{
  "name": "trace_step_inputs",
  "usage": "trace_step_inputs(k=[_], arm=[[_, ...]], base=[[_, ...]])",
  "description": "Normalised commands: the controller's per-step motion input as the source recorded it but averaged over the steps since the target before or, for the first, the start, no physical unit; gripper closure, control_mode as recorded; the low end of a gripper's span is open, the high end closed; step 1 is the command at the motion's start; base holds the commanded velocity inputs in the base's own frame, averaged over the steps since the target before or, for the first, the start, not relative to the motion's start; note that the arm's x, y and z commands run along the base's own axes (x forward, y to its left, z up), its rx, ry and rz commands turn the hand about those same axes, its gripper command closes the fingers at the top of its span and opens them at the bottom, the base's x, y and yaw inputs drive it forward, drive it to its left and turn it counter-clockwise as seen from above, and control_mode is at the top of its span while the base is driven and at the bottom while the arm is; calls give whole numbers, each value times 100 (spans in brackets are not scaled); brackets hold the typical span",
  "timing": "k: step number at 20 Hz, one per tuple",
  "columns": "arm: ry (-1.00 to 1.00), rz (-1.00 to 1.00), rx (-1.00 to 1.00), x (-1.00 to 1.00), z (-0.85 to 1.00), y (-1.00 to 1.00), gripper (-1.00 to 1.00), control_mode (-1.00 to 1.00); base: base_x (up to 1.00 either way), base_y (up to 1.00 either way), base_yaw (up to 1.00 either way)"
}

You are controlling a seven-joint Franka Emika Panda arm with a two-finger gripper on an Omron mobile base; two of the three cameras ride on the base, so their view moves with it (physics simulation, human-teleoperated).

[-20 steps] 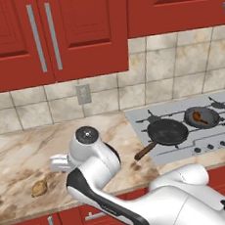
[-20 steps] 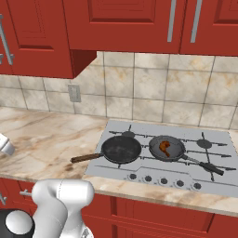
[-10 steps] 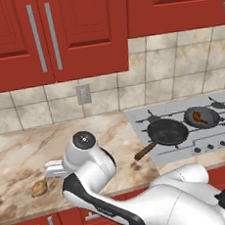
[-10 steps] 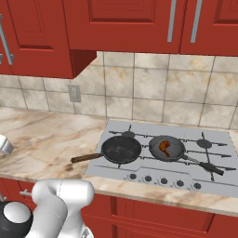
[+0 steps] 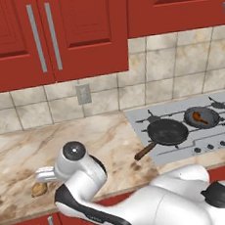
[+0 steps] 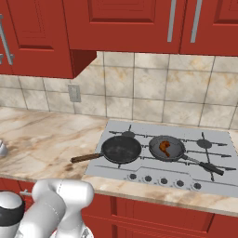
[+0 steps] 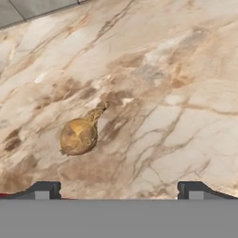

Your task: Place both pans onto different burners. Then place the onion and the chicken drumstick on different pans.

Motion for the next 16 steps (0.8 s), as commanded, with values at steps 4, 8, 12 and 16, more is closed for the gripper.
trace_step_inputs(k=[4, 8, 12, 16], arm=[[3, -3, 0, 11, -9, 50, -100, -100], [4, -3, 0, 12, -8, 51, -100, -100], [1, -2, 0, 16, -6, 45, -100, -100], [0, -2, 0, 11, -1, 19, -100, -100]], base=[[0, 0, 0], [0, 0, 0], [0, 0, 0], [0, 0, 0]])
